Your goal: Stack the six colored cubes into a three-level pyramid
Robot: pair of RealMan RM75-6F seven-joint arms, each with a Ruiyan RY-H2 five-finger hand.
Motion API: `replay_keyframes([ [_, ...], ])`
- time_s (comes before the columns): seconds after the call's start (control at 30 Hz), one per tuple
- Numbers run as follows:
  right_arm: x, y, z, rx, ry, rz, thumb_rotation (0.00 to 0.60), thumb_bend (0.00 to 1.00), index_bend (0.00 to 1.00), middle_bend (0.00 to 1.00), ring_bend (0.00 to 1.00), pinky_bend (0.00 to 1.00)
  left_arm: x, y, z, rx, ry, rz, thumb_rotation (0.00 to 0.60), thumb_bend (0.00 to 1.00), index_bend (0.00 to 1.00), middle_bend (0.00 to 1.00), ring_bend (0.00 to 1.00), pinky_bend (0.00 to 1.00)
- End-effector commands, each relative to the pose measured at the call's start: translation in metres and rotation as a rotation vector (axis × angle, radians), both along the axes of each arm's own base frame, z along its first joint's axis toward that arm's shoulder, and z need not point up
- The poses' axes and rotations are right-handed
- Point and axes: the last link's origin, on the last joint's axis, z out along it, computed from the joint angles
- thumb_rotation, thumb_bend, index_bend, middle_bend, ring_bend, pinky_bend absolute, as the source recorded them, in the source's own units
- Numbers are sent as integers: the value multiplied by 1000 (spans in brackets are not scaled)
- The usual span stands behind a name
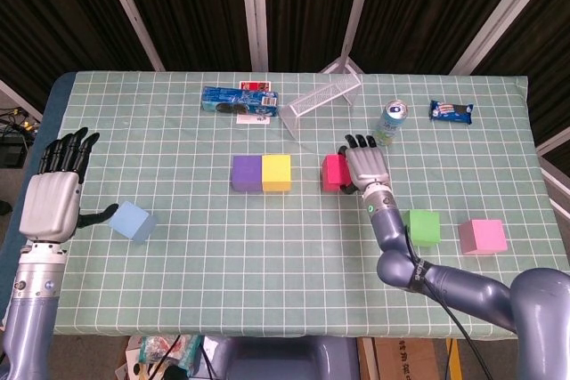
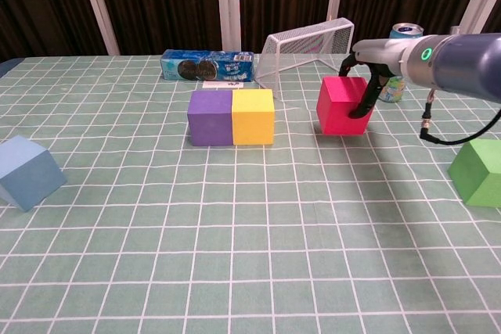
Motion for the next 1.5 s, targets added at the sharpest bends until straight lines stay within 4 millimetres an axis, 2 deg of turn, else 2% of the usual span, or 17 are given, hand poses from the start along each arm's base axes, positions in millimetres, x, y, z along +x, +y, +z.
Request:
replay_keyframes([
  [0.03,8,-6,-7,0,-21,-14,600,317,514,115,0,0,-1,1,1,3,-1,5,600,46,0,0,0,40],
  [0.53,22,-12,-24,24,-34,-9,600,319,514,115,0,0,-5,5,1,0,5,20,600,46,0,0,0,40],
  [0.93,36,-11,-29,29,-40,15,600,319,514,115,0,0,-6,5,1,-5,2,23,600,46,0,0,0,40],
  [1.5,43,-6,-43,47,-38,23,600,319,514,115,0,0,-11,7,4,-5,-5,39,600,46,0,0,0,40],
])
